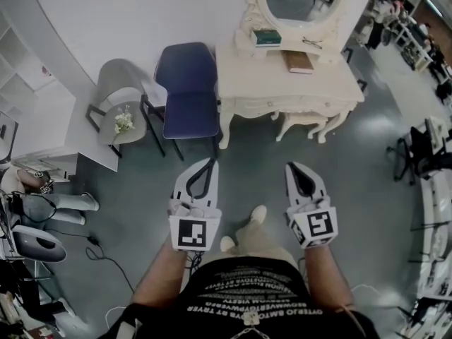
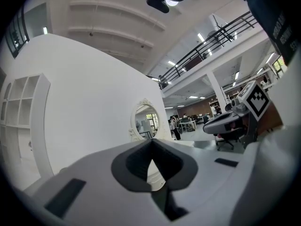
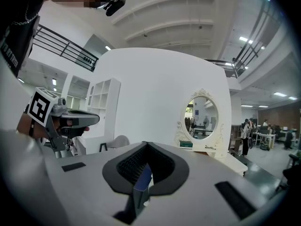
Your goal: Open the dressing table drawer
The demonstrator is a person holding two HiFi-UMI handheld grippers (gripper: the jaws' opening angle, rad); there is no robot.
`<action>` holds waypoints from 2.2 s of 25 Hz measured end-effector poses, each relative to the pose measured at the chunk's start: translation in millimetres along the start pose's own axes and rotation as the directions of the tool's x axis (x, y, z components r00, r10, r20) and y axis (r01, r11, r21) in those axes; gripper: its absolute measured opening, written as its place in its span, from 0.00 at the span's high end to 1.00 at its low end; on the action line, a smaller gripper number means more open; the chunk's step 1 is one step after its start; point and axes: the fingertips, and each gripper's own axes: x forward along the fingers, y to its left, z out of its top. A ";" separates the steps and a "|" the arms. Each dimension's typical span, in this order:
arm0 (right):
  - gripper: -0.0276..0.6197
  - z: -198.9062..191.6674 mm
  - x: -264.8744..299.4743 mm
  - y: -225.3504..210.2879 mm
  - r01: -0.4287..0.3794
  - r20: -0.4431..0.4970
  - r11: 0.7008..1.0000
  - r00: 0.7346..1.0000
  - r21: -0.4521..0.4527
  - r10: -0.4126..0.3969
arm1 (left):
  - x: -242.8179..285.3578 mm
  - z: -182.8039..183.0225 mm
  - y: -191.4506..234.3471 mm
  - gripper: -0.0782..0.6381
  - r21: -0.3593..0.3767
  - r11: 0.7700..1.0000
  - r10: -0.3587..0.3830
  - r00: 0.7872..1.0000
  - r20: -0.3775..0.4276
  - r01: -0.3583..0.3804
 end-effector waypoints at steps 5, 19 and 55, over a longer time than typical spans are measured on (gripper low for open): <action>0.95 -5.6 17.1 -16.2 -0.004 -0.003 1.000 1.000 0.018 0.004 | 24.4 -5.6 7.4 0.88 -0.016 1.000 0.025 0.999 -0.028 -0.025; 0.95 -7.7 77.6 -73.1 -0.014 0.005 1.000 1.000 0.008 0.014 | 87.9 2.1 40.5 0.88 -0.066 0.988 0.143 0.989 0.028 -0.141; 0.95 0.3 183.4 -198.0 -0.110 0.034 0.994 0.993 0.028 0.109 | 250.2 -0.2 39.1 0.88 -0.030 0.984 0.175 0.983 -0.049 -0.177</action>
